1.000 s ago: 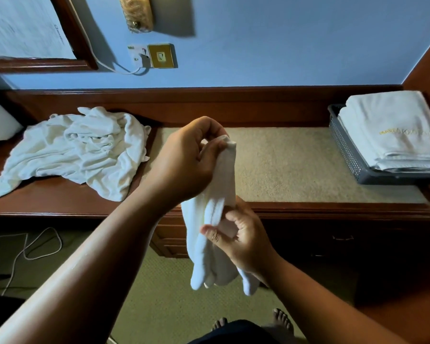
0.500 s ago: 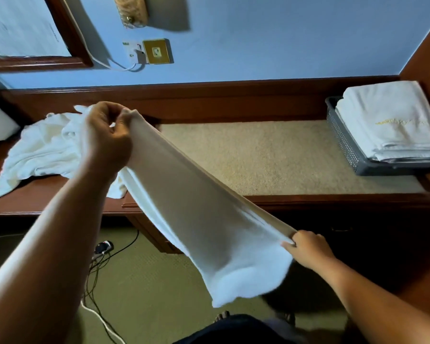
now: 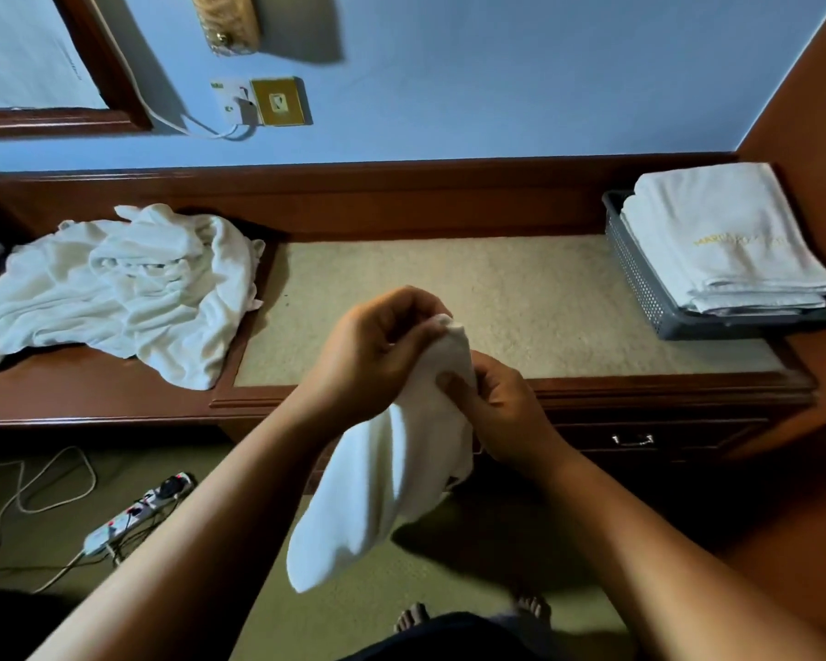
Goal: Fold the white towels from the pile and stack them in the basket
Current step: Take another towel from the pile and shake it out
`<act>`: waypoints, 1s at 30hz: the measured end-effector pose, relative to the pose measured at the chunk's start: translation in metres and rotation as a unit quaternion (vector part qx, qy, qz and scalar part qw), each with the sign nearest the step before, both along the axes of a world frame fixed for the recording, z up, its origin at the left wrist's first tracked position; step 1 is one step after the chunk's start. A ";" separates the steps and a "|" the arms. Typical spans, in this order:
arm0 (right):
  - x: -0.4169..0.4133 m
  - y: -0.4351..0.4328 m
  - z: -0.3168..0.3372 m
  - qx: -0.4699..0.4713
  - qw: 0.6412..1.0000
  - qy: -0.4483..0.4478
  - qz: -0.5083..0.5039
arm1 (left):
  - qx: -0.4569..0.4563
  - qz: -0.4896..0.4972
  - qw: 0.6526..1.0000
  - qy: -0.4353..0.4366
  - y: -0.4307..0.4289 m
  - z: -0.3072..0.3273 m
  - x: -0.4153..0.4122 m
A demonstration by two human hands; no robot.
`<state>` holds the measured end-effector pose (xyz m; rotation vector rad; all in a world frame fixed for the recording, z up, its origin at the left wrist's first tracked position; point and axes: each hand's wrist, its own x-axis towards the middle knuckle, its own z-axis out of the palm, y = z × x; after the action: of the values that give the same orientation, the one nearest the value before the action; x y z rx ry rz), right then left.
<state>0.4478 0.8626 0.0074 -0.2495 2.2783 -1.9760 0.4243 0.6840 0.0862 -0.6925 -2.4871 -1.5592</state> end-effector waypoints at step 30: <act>-0.044 0.160 0.066 0.092 0.988 0.121 -0.004 | 0.074 0.069 0.995 -0.016 0.158 -0.035 -0.002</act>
<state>0.4035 1.0229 0.0733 -0.4856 2.5942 -1.8101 0.4228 0.8417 0.0517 -0.4661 -2.3542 -1.6939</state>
